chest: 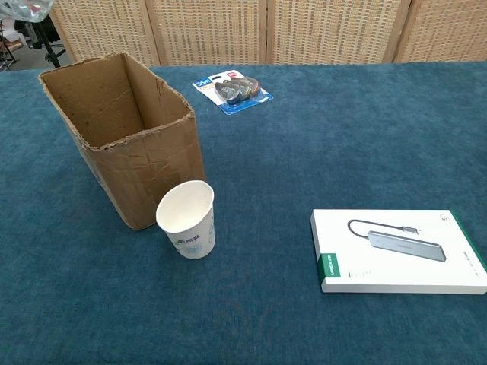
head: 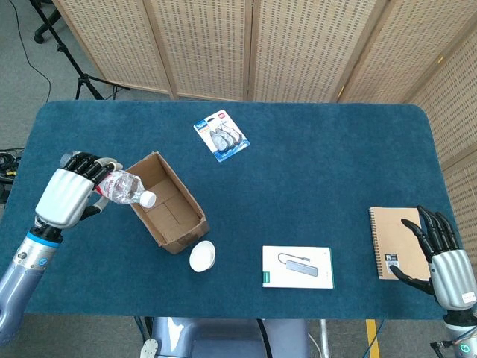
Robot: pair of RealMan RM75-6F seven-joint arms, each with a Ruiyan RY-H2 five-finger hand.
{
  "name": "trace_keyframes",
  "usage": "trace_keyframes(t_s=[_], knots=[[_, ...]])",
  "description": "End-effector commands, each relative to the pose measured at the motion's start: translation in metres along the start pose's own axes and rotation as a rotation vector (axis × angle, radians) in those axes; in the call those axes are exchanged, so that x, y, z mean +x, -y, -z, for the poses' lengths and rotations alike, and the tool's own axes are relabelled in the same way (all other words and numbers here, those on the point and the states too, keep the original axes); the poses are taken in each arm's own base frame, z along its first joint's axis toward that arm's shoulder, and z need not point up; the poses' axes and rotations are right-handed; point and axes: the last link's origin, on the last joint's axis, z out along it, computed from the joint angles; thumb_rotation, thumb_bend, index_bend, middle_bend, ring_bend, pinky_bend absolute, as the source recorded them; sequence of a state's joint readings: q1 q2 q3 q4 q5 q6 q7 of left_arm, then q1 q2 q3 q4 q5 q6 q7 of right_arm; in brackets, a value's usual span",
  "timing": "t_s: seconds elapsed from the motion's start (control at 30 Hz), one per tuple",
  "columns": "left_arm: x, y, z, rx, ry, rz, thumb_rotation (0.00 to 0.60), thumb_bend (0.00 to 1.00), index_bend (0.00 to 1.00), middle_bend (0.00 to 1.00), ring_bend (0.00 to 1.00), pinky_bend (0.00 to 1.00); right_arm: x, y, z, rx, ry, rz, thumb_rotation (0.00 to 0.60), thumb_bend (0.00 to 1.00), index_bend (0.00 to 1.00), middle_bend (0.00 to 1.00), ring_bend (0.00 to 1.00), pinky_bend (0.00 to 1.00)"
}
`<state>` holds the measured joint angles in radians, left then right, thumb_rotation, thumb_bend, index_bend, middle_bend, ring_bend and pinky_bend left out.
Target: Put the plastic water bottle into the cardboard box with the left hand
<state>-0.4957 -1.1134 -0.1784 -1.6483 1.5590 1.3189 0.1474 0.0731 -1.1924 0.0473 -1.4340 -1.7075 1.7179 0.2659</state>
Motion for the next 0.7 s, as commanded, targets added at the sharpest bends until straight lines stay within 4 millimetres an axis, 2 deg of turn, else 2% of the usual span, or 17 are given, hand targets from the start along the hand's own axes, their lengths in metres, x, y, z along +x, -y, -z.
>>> trace_keyframes(t_s=[0.03,0.47,0.7], knots=[[-0.012,-0.016,-0.015,-0.058,-0.016,-0.028,0.6,0.68,0.8,0.59,0.44,0.47,0.0,0.0,0.0,-0.001,0.0,-0.001,0.6,0.13,0.15,0.0,0.0,0.0],[-0.049,-0.059,-0.023,-0.144,0.017,0.025,0.6,0.66,0.8,0.59,0.44,0.47,0.002,-0.002,0.0,-0.002,-0.004,-0.009,0.6,0.13,0.15,0.0,0.0,0.0],[-0.05,-0.064,-0.026,-0.14,0.003,0.029,0.6,0.63,0.8,0.59,0.44,0.47,0.002,-0.003,0.0,-0.004,-0.005,-0.013,0.6,0.13,0.15,0.0,0.0,0.0]])
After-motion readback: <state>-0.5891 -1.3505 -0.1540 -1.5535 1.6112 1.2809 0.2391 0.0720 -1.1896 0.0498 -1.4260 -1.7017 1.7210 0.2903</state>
